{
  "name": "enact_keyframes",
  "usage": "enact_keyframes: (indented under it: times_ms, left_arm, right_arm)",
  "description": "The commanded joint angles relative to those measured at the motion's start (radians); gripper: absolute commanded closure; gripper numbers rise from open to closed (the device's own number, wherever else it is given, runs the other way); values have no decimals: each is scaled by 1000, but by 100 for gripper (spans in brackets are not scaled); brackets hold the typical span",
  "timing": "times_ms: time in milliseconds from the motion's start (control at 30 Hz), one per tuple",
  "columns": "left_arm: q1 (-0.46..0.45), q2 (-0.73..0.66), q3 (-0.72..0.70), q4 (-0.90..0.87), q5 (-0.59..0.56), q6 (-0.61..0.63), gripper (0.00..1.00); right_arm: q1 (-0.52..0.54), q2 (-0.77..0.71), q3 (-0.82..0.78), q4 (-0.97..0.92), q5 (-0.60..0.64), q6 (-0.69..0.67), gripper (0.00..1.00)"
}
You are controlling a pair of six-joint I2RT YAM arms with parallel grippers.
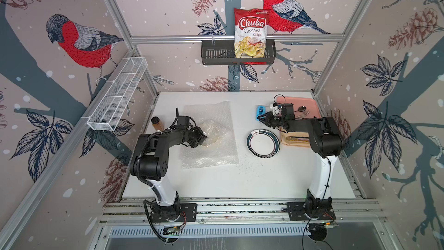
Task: Wrap dinner plates in bubble wrap
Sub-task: Tear off the tape using the Tape Cutter.
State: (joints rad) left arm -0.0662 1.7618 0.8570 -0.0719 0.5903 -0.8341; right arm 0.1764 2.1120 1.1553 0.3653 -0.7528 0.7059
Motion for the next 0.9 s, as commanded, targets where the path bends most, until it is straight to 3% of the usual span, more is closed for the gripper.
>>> enact_keyframes:
  times_ms: [0,433,867]
  left_arm:
    - [2,14,-7,-127,-118,7,100]
    - [2,12,-9,-128,-116,12,100]
    - [6,-8,-34,-107,-103,15,100]
  right_arm:
    - [0,-2,1,26,-14,1,79]
    - [3,-45,-28,27,-8,4,93]
    - [50,-140,-3,-154,21,-26,98]
